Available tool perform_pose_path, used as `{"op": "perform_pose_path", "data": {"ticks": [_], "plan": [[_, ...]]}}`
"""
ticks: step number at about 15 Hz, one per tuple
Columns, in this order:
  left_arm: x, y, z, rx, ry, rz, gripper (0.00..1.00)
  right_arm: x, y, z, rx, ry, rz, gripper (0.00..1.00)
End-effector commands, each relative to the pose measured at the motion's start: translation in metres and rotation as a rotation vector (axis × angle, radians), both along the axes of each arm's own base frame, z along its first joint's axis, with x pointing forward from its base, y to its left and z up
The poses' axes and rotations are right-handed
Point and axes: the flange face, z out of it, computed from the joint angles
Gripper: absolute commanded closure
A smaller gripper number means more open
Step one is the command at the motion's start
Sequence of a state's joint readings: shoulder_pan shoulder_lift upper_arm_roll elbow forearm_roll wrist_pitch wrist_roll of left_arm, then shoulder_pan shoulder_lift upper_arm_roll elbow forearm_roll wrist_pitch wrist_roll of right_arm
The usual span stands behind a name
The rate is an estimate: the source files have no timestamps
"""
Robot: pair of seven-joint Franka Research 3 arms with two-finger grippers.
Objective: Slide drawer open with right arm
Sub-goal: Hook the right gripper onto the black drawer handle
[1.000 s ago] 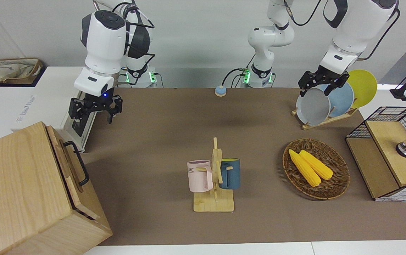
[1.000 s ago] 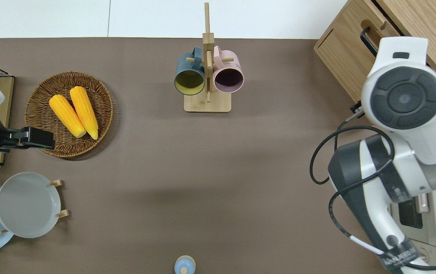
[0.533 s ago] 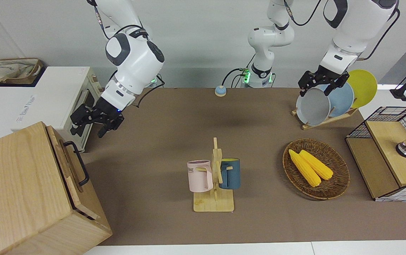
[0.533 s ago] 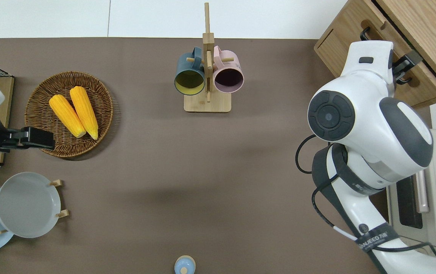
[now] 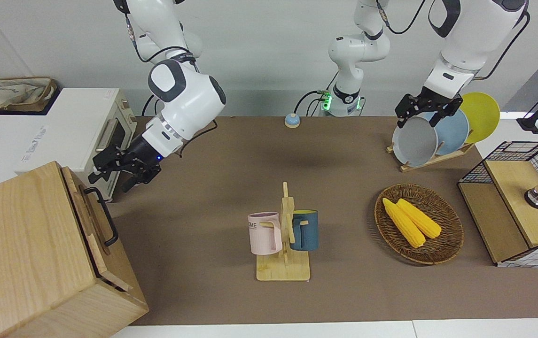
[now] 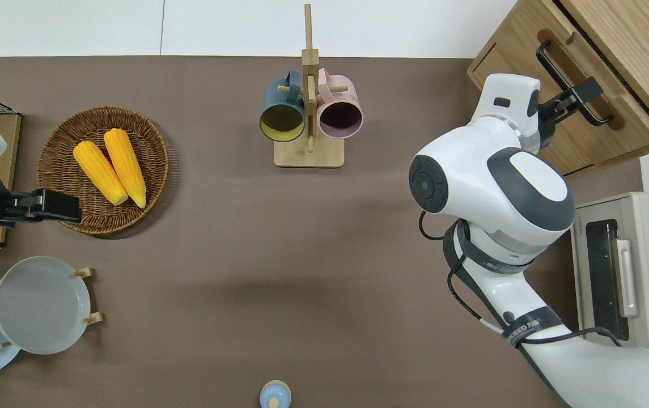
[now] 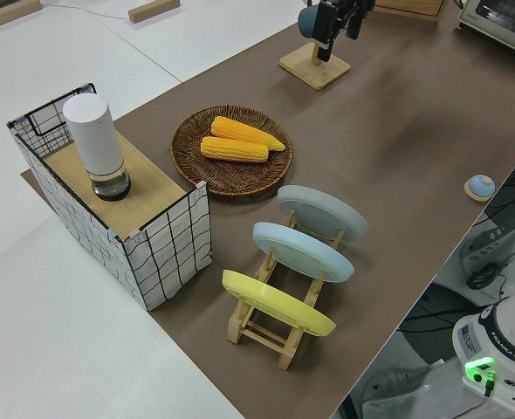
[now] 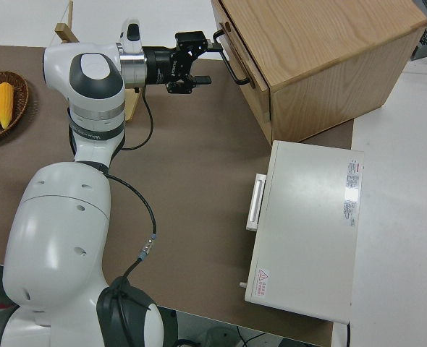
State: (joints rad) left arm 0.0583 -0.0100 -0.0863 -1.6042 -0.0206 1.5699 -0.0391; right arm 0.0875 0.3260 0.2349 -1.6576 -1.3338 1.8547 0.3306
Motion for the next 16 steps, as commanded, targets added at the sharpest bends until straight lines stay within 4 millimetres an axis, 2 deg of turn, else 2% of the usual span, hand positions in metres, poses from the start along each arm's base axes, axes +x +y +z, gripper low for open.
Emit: {"op": "perform_pose_path", "data": {"ticks": [1, 4, 11, 16], "plan": [[-0.004, 0.001, 0.002, 0.012, 0.006, -0.007, 0.00, 0.007, 0.001, -0.024, -0.053, -0.079, -0.018, 0.013], [-0.004, 0.001, 0.002, 0.012, 0.007, -0.007, 0.00, 0.011, -0.004, -0.032, -0.090, -0.089, -0.013, 0.015], [-0.004, 0.001, 0.002, 0.012, 0.006, -0.007, 0.00, 0.016, -0.011, -0.030, -0.199, -0.128, -0.004, 0.065], [-0.004, 0.001, 0.002, 0.012, 0.006, -0.007, 0.00, 0.021, -0.017, -0.039, -0.221, -0.156, 0.000, 0.084]]}}
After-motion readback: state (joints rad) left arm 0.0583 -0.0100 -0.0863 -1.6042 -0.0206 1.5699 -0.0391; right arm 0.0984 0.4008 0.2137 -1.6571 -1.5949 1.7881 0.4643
